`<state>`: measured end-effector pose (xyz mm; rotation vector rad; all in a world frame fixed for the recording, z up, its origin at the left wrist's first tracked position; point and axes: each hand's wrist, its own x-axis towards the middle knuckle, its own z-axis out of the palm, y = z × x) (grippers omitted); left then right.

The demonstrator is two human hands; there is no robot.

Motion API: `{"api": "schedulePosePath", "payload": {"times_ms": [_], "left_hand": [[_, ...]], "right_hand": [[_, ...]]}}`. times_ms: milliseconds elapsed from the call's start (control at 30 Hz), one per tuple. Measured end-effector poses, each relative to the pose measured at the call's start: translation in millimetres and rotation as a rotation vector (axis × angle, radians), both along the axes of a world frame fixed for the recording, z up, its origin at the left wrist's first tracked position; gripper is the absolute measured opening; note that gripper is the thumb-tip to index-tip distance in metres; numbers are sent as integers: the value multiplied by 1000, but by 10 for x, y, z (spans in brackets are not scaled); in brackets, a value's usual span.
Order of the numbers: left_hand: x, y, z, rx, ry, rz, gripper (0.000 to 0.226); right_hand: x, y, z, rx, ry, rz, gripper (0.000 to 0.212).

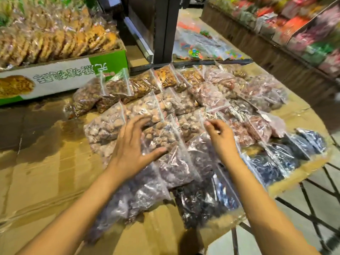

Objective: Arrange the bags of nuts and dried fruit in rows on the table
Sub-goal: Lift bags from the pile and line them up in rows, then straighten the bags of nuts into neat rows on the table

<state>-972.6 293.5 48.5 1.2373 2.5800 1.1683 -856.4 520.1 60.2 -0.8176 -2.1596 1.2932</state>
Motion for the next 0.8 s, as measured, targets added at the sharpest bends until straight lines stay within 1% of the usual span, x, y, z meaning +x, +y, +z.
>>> {"api": "schedulePosePath", "payload": {"times_ms": [100,167,200,300,333,433,500,533,600,667,700,733,800], "left_hand": [[-42,730,128,22,89,-18,91],[-104,1277,132,-55,154,10,98],[-141,1559,129,-111,154,34,102],[-324,2411,60,-260,99,80,106],[-413,2691,32,-296,85,91,107],[-690,3410,-27,-415,14,112,115],[-879,3723,-105,-495,-63,127,120],[-955,3825,-147,-536,-103,127,123],[-1073,3930,-218,-601,-157,132,126],[-1147,3986,-240,-688,-162,173,125],[-1170,4008,-235,-740,-148,199,121],[-1178,4036,-230,-781,-131,223,116],[-1186,4074,-207,-814,-130,253,110]], "right_hand": [[-28,857,-11,-68,-43,-74,21],[-60,1432,-50,-130,-76,-99,25],[-95,1711,-63,-132,-92,-92,26],[-241,2488,-88,-105,-132,-44,26],[-316,2726,-94,-90,-152,-10,30],[-654,3370,-164,1,-281,65,59],[-991,3718,-281,54,-352,132,68],[-1148,3847,-311,71,-361,173,74],[-1493,4025,-378,31,-343,240,86],[-1750,4055,-385,-24,-341,355,79],[-1844,4054,-381,-28,-369,402,78],[-1941,4065,-422,-24,-387,438,77],[-2027,4038,-405,45,-463,434,71]]}}
